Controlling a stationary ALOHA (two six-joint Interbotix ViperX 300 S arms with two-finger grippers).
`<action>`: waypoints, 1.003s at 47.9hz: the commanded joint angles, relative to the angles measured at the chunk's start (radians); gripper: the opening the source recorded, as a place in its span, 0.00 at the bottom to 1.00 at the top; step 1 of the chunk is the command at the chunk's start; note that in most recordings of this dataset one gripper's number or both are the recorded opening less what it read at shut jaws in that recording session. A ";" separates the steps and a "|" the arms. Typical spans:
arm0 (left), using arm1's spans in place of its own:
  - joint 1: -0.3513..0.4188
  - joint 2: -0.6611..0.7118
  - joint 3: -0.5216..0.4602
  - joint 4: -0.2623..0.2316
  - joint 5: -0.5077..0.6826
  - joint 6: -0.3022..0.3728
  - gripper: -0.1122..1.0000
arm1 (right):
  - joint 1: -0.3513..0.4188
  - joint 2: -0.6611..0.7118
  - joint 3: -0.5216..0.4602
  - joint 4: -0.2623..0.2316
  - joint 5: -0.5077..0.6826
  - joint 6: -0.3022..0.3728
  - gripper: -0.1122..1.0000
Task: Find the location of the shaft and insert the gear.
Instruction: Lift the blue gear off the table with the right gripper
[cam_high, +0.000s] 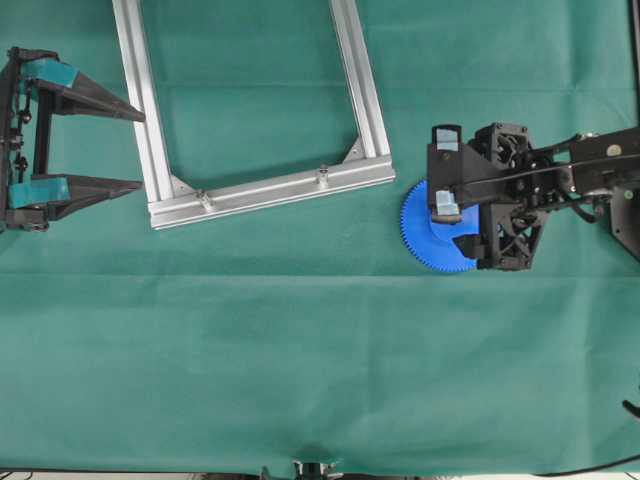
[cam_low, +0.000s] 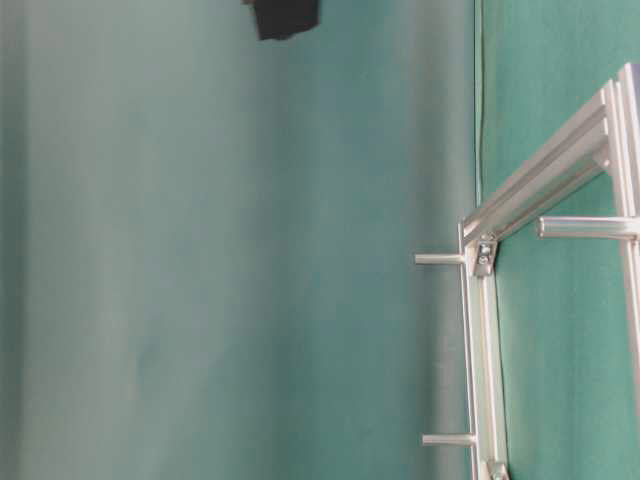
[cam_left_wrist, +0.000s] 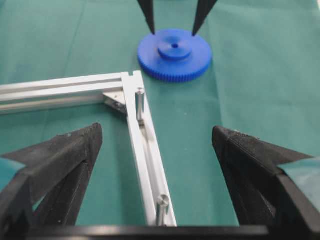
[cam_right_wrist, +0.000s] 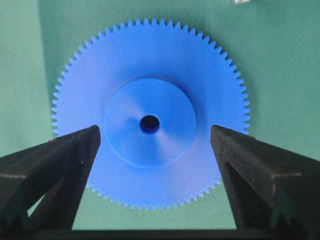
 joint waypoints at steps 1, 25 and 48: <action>0.003 0.008 -0.029 -0.003 -0.006 -0.002 0.98 | 0.005 0.006 -0.008 -0.003 -0.011 0.002 0.93; 0.031 0.025 -0.031 -0.003 -0.006 -0.002 0.98 | 0.005 0.058 0.015 -0.003 -0.084 0.002 0.93; 0.031 0.025 -0.031 -0.003 -0.002 -0.002 0.98 | 0.005 0.094 0.015 -0.003 -0.095 0.008 0.92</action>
